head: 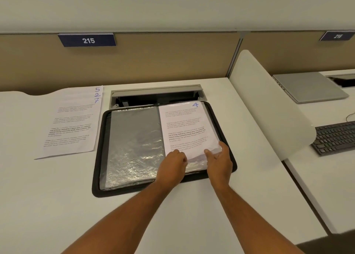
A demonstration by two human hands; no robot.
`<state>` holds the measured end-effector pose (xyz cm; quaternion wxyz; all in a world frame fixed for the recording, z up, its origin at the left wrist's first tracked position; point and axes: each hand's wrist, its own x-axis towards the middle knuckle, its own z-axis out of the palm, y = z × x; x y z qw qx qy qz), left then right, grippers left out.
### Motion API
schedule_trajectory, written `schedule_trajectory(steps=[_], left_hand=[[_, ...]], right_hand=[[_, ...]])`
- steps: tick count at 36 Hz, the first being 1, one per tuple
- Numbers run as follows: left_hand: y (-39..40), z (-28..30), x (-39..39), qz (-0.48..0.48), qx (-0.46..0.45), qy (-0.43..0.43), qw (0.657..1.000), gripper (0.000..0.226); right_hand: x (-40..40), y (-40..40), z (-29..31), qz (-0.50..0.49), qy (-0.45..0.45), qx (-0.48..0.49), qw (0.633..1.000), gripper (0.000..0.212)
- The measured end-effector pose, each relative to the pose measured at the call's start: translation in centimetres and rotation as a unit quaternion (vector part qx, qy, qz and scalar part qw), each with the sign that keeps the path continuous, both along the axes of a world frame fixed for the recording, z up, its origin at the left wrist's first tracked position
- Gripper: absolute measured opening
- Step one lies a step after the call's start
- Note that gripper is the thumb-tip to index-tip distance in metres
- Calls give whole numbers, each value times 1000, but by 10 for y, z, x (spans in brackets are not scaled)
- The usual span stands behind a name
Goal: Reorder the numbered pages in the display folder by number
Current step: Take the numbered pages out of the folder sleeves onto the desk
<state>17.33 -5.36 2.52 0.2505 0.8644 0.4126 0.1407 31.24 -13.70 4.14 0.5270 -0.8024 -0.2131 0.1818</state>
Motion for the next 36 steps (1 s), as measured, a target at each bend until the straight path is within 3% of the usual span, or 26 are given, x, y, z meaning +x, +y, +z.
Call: schedule_trajectory(steps=[3, 5, 7, 9, 11, 13, 16, 19, 27, 30, 36], left_hand=[[1, 4, 0, 29, -16, -14, 999, 11], [2, 5, -1, 42, -21, -25, 999, 13], [2, 6, -1, 51, -24, -33, 998, 14], [2, 7, -2, 55, -23, -42, 997, 16], [1, 9, -3, 57, -21, -48, 997, 18], [0, 10, -5, 58, -20, -50, 997, 18], [0, 8, -8, 53, -14, -52, 997, 14], [-2, 7, -12, 44, -10, -59, 997, 12], [-4, 10, -20, 44, 0, -69, 997, 8], [-2, 15, -20, 49, 7, -72, 996, 8], [-6, 12, -25, 52, 14, -71, 996, 10]], right_hand=[[1, -4, -3, 1, -51, -6, 999, 63], [1, -9, -5, 4, -174, -46, 984, 56], [-3, -16, -8, 47, -329, -34, 943, 39], [-10, -23, -16, 130, -462, 18, 877, 16], [-17, -27, -26, 224, -539, 35, 811, 12], [-24, -26, -37, 288, -539, 13, 792, 19], [-31, -19, -57, 326, -470, -78, 817, 38], [-32, -12, -63, 335, -465, -142, 807, 53], [-37, -5, -45, 307, -531, -98, 784, 35], [-37, -1, -49, 324, -539, -91, 772, 43], [-34, 1, -52, 341, -529, -210, 749, 61]])
